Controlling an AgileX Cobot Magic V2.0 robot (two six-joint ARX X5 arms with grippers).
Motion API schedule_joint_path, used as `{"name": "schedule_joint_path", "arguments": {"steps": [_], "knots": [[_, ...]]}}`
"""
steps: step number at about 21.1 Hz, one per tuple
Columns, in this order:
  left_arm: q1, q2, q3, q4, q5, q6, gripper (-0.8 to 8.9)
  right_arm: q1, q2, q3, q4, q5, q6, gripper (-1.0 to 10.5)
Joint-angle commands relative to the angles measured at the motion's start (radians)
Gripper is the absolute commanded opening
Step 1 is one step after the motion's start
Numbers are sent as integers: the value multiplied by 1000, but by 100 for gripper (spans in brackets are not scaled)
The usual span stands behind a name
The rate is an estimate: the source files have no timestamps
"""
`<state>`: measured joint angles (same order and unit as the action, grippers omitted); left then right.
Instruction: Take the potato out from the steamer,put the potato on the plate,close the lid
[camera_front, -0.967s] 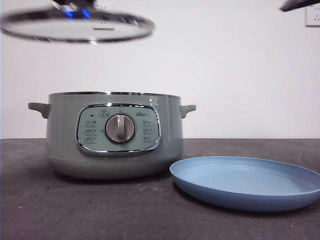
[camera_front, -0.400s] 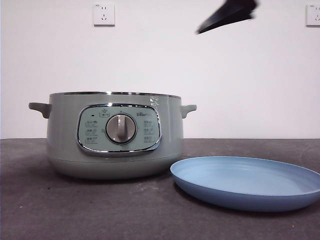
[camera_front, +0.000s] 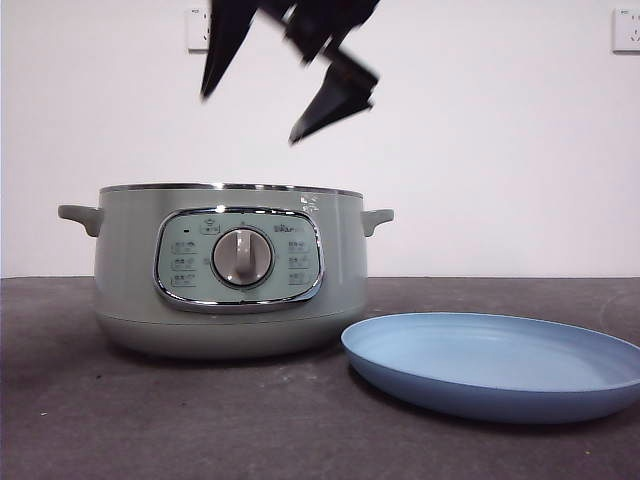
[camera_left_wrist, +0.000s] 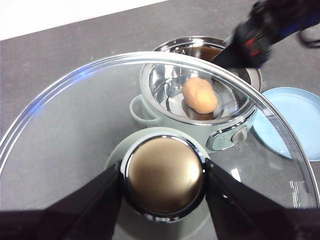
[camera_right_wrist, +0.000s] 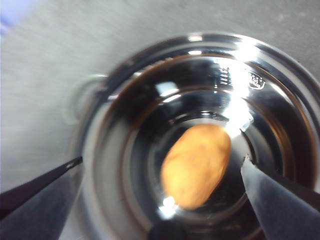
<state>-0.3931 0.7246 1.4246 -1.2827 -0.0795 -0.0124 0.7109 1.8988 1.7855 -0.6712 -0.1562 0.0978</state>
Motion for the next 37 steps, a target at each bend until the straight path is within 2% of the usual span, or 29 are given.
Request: {"name": "schedule_joint_path", "arguments": {"steps": [1,8,17,18,22,24,26,33,37], "knots": [[2,-4,2,31,-1,-11,-9,18,58,6,29,62,-13,658],[2,-4,2,29,2,-10,-9,52,156,6,93,166,-13,658],[2,-4,2,14,2,16,-9,53,235,6,112,215,-4,655],[2,-4,2,14,2,16,-9,53,236,6,109,215,-1,630],[2,-4,2,14,2,18,-9,53,248,6,100,212,0,386],[2,-4,2,14,2,18,-9,53,248,6,90,211,0,237],[2,-4,2,18,2,18,-9,55,248,6,91,207,-1,11],[2,-3,2,29,3,18,-9,56,106,6,89,208,-21,-12],[2,-2,2,47,9,18,-9,55,-71,6,-37,215,-50,-12]]}}
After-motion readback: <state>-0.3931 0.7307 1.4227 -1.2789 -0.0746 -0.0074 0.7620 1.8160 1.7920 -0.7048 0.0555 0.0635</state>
